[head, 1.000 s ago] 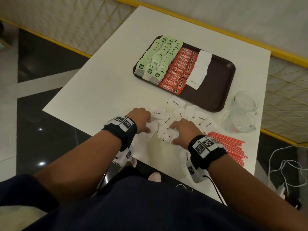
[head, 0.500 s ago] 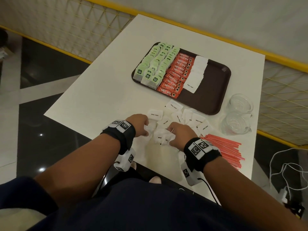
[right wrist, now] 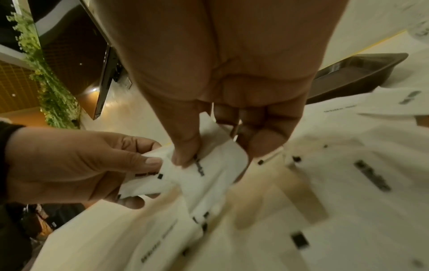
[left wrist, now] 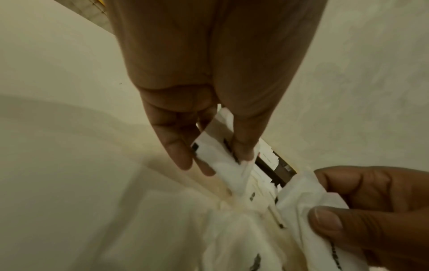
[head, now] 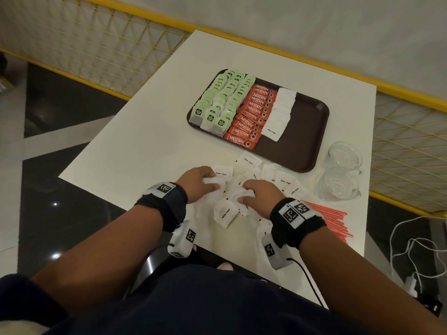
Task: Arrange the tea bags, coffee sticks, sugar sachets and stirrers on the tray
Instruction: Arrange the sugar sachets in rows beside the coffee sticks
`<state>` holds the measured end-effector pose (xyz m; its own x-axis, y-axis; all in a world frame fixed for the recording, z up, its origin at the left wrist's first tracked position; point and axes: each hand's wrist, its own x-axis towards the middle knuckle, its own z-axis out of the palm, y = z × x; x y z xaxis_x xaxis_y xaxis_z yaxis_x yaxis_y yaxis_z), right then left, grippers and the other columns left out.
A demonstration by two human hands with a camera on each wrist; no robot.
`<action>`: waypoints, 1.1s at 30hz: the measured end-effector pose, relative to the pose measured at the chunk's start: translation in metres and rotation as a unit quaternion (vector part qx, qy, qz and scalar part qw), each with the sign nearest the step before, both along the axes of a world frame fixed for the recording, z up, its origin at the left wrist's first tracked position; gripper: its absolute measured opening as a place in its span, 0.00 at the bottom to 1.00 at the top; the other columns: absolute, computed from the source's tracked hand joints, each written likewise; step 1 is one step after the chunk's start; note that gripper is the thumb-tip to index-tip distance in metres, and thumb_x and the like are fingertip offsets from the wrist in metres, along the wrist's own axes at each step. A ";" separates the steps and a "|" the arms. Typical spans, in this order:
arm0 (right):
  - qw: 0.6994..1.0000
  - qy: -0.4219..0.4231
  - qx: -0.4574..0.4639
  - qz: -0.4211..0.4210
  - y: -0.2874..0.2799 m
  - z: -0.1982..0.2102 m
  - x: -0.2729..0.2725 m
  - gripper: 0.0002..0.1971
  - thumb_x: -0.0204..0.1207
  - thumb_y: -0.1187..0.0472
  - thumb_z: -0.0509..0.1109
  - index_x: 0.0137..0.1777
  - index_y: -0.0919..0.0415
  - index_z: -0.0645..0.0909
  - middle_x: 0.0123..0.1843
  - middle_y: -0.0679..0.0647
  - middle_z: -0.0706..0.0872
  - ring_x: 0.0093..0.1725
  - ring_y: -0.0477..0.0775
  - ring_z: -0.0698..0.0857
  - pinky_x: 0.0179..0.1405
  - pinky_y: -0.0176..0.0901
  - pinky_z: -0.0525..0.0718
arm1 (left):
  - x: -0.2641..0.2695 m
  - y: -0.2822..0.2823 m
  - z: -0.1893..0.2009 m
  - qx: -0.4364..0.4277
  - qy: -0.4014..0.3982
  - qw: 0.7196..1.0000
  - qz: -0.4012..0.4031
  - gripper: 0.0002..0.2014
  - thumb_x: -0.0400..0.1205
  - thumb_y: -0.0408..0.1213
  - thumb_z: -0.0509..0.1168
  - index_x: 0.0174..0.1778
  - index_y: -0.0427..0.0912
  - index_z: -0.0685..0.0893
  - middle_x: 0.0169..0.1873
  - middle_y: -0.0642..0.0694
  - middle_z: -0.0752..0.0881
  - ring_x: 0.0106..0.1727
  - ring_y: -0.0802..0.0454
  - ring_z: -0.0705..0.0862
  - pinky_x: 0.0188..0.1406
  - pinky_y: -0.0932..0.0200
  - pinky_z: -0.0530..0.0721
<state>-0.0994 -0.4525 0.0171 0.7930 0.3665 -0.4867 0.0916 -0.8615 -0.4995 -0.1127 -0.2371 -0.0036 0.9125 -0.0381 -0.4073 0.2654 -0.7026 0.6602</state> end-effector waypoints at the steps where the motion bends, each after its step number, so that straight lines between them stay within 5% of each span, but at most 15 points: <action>1: 1.000 0.009 0.024 -0.010 0.000 0.003 0.001 0.22 0.81 0.51 0.69 0.74 0.55 0.75 0.72 0.52 0.79 0.67 0.54 0.79 0.58 0.39 0.75 | 0.002 -0.001 0.003 -0.038 0.006 0.999 0.025 0.09 0.82 0.42 0.69 0.51 0.42 0.79 0.48 0.45 0.84 0.46 0.48 0.83 0.38 0.60 0.81; 3: 0.994 0.043 0.089 -0.038 0.001 0.012 0.006 0.19 0.81 0.54 0.70 0.71 0.55 0.77 0.67 0.51 0.78 0.56 0.53 0.83 0.45 0.38 0.85 | 0.005 -0.007 0.014 -0.137 0.042 0.988 0.063 0.08 0.85 0.40 0.65 0.55 0.40 0.78 0.52 0.42 0.83 0.51 0.46 0.86 0.45 0.52 0.90; 6: 0.989 0.031 0.138 -0.043 0.005 0.024 0.016 0.13 0.78 0.56 0.74 0.60 0.54 0.80 0.58 0.53 0.81 0.42 0.52 0.86 0.28 0.40 0.88 | 0.010 -0.017 0.032 -0.240 0.089 0.964 0.078 0.08 0.88 0.38 0.60 0.59 0.39 0.74 0.55 0.38 0.82 0.53 0.42 0.87 0.56 0.40 0.89; 9: 0.986 -0.017 0.159 -0.047 0.008 0.033 0.028 0.12 0.73 0.57 0.78 0.54 0.52 0.81 0.51 0.57 0.85 0.41 0.56 0.87 0.30 0.49 0.90 | 0.013 -0.025 0.044 -0.322 0.104 0.938 0.081 0.06 0.88 0.34 0.59 0.60 0.42 0.76 0.56 0.40 0.82 0.56 0.39 0.88 0.56 0.39 0.88; 11: 0.985 -0.040 0.162 -0.053 0.008 0.036 0.034 0.15 0.70 0.57 0.81 0.51 0.49 0.79 0.48 0.57 0.85 0.40 0.56 0.87 0.33 0.51 0.90 | 0.017 -0.029 0.048 -0.352 0.092 0.927 0.095 0.07 0.87 0.40 0.63 0.60 0.46 0.78 0.60 0.41 0.81 0.59 0.38 0.87 0.57 0.39 0.88; 13: 0.986 -0.056 0.145 -0.055 0.008 0.038 0.040 0.18 0.67 0.56 0.82 0.51 0.48 0.76 0.47 0.54 0.84 0.41 0.54 0.85 0.38 0.54 0.90 | 0.024 -0.031 0.051 -0.380 0.109 0.911 0.118 0.15 0.85 0.46 0.65 0.63 0.41 0.76 0.55 0.40 0.84 0.52 0.43 0.89 0.53 0.44 0.90; 19: 0.977 -0.066 0.170 -0.113 0.008 0.038 0.059 0.20 0.65 0.52 0.83 0.51 0.49 0.77 0.45 0.49 0.85 0.42 0.51 0.84 0.43 0.54 0.88 | 0.054 -0.035 0.050 -0.350 0.062 0.928 0.109 0.15 0.81 0.30 0.70 0.61 0.43 0.75 0.56 0.40 0.84 0.50 0.45 0.88 0.48 0.50 0.91; 22: 0.958 -0.038 0.211 -0.192 0.006 0.038 0.066 0.19 0.68 0.51 0.82 0.53 0.52 0.78 0.45 0.49 0.88 0.39 0.50 0.88 0.36 0.46 0.88 | 0.073 -0.036 0.052 -0.383 0.048 0.913 0.133 0.12 0.82 0.30 0.69 0.56 0.45 0.75 0.58 0.38 0.84 0.54 0.42 0.88 0.51 0.49 0.90; 26: 0.914 0.020 0.284 -0.288 0.001 0.035 0.075 0.15 0.73 0.57 0.79 0.55 0.63 0.82 0.45 0.59 0.92 0.39 0.54 0.91 0.42 0.49 0.87 | 0.097 -0.038 0.051 -0.421 0.052 0.896 0.130 0.15 0.82 0.30 0.69 0.62 0.39 0.74 0.61 0.34 0.84 0.54 0.42 0.88 0.52 0.49 0.90; 33: 0.823 0.043 0.388 -0.413 0.001 0.014 0.099 0.09 0.77 0.64 0.75 0.57 0.60 0.85 0.50 0.63 0.91 0.43 0.56 0.88 0.46 0.49 0.86 | 0.136 -0.034 0.049 -0.434 0.091 0.889 0.109 0.12 0.85 0.31 0.66 0.62 0.41 0.74 0.60 0.38 0.85 0.53 0.40 0.89 0.54 0.50 0.90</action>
<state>-0.0006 -0.4514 0.0306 0.9023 -0.0542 -0.4277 -0.4296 -0.0303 -0.9025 0.0235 -0.2707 0.0455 0.8589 -0.2406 -0.4522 0.4907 0.1332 0.8611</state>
